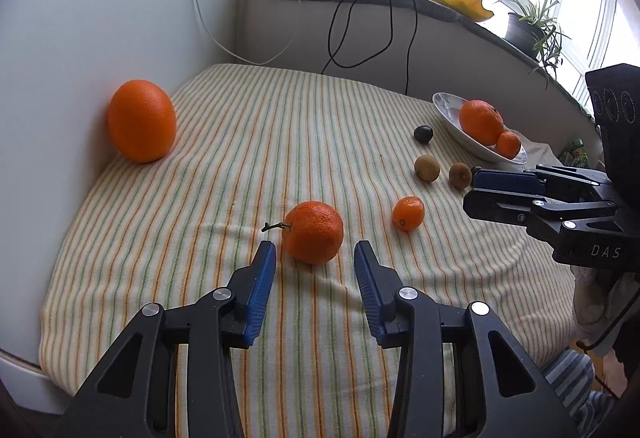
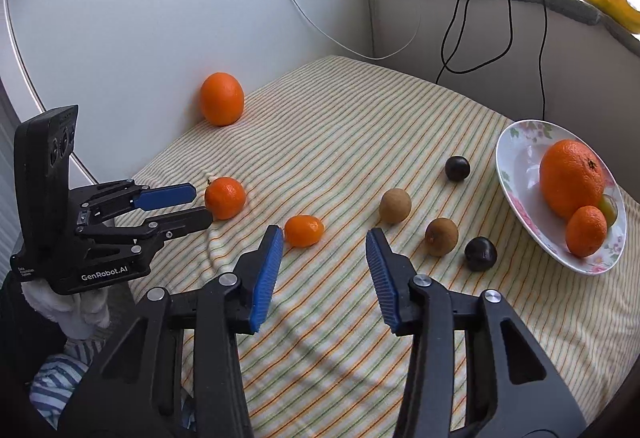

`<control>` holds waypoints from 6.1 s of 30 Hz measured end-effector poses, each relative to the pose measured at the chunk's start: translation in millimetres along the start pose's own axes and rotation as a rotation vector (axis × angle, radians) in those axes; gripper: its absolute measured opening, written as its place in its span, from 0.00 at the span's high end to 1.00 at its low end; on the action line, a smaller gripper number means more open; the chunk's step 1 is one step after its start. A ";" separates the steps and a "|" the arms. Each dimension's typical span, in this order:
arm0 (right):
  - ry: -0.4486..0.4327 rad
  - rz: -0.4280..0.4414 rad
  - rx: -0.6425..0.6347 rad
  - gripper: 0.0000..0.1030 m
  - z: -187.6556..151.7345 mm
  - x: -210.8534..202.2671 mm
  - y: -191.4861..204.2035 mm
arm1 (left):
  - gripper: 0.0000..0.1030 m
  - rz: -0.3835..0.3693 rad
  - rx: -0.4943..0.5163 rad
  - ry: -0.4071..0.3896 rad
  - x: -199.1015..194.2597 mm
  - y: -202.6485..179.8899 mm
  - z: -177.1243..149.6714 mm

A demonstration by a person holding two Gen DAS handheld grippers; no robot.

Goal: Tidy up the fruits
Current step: 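Move the left gripper to a tangerine with a stem and grasp it, then carry the stemmed tangerine with the left gripper while the right gripper carries a small tangerine toward the plate, then lower both tangerines onto the plate and open both grippers, then move the right gripper toward the large orange by the wall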

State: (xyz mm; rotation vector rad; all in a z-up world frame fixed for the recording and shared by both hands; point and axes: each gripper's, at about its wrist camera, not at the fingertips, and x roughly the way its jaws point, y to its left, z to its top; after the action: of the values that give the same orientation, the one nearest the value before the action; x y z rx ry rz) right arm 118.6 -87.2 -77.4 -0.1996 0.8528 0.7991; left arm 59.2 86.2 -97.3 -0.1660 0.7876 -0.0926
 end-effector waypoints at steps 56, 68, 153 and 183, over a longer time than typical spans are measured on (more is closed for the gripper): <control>-0.047 -0.090 0.085 0.71 2.0 -11.5 -40.5 | 0.68 -0.107 0.048 -0.039 21.1 -34.7 46.5; -0.110 -0.175 0.171 0.71 4.0 -37.7 -90.9 | 0.68 -0.204 0.110 -0.050 49.1 -83.4 86.2; -0.237 -0.307 0.235 0.15 -21.9 -116.8 -116.1 | 0.35 -0.176 0.163 -0.099 38.2 -117.5 96.3; -0.178 -0.063 0.030 0.09 69.7 -35.3 -19.8 | 0.35 0.163 -0.115 -0.178 -27.6 32.4 31.9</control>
State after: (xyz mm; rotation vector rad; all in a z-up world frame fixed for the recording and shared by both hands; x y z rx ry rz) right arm 160.0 -88.4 -8.3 -0.1258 0.6875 0.7329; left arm 63.2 125.6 -61.8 -0.2153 0.6262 0.1206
